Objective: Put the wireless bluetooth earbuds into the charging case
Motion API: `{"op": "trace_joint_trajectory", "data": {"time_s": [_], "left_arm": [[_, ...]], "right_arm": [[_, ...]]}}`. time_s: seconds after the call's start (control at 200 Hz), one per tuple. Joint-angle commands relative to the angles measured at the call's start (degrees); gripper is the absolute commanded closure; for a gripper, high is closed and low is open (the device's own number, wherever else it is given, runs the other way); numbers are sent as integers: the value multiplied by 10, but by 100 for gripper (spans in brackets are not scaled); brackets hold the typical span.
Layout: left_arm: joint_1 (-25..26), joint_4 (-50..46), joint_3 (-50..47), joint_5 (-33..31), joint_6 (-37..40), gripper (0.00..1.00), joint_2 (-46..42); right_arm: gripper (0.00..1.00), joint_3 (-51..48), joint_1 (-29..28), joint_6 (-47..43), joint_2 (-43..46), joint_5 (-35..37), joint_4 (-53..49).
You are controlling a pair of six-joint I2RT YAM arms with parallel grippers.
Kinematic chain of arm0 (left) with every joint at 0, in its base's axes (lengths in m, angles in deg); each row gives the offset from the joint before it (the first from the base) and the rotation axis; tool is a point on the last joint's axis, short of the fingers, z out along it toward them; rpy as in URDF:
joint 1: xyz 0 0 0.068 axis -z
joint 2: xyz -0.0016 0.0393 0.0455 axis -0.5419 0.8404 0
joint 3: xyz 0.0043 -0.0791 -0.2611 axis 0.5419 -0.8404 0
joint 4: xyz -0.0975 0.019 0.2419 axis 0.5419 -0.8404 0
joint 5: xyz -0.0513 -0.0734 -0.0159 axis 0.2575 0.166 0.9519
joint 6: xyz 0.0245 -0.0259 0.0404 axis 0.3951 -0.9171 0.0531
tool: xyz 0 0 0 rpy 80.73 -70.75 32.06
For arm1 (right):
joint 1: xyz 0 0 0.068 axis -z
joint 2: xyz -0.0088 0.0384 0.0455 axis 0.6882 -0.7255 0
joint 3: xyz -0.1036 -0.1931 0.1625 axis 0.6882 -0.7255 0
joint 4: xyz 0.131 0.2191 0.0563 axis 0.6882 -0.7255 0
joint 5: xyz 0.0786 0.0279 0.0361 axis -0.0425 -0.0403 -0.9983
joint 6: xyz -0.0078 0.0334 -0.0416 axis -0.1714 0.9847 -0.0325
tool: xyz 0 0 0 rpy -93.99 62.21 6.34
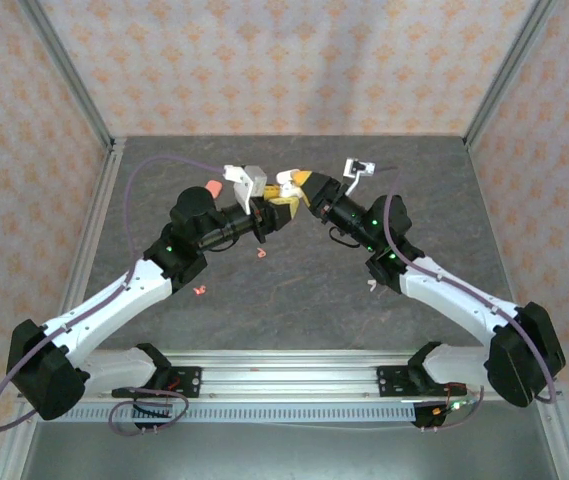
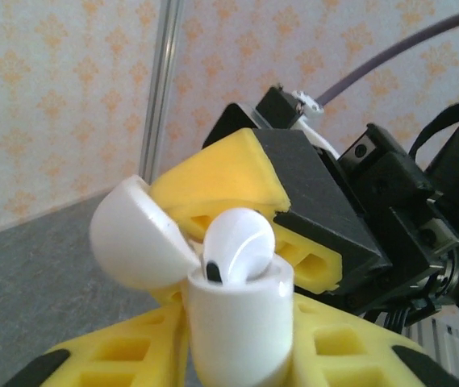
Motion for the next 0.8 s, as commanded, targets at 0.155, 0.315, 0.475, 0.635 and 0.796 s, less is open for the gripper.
{"op": "trace_joint_trajectory", "data": {"time_s": [0.155,0.315,0.475,0.635,0.796], "left_arm": [[11,-49,37,41,29,61,-14],[11,-73,45,44,34,61,-23],[11,-93,48,46,35,62,-31],[10,-104,52,63,33,89,-26],[10,-89,50,73,22,99,-14]], "right_arm": [[96,5,-18,-77,41,-41,-38],[96,5,-18,-117,60,-28,-76],[96,13,-18,-157,78,-12,-114],[96,17,-18,-170,83,-9,-125],[96,14,-18,-166,85,-13,-125]]}}
